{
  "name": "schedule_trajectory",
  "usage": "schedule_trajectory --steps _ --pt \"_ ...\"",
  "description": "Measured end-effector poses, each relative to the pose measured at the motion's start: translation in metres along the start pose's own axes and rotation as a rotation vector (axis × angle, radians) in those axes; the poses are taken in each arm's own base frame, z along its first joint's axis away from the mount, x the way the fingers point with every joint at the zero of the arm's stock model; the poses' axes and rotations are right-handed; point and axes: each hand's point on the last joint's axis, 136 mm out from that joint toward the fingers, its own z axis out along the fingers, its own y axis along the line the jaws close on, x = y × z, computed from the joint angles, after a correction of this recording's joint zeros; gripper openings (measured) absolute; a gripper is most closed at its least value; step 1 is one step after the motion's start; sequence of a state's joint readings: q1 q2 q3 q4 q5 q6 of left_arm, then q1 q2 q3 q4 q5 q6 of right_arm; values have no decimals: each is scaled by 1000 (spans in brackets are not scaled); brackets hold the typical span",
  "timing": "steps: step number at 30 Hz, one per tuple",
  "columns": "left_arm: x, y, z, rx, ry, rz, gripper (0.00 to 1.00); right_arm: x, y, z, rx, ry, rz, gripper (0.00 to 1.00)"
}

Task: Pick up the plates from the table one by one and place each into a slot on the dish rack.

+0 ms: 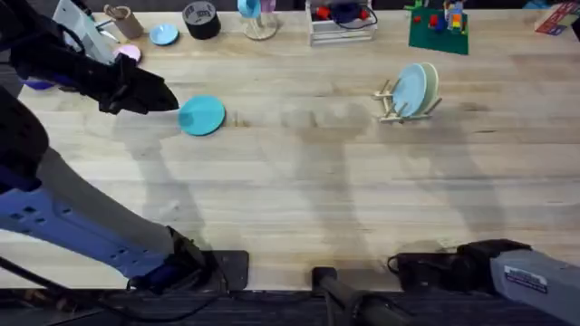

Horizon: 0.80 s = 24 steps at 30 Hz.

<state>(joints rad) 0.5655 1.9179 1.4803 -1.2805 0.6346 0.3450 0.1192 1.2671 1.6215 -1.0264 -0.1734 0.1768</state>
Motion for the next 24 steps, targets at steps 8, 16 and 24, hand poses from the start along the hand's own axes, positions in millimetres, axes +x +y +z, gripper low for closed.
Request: schedule_trajectory --steps 8,16,24 --pt "1 0 0 1 4 -3 41 0 0 0 0 0 0 995" --pt "-8 3 0 -12 -31 24 42 0 0 0 0 0 0 994" --pt "-15 14 -2 -20 -62 20 41 0 0 0 0 0 0 993"
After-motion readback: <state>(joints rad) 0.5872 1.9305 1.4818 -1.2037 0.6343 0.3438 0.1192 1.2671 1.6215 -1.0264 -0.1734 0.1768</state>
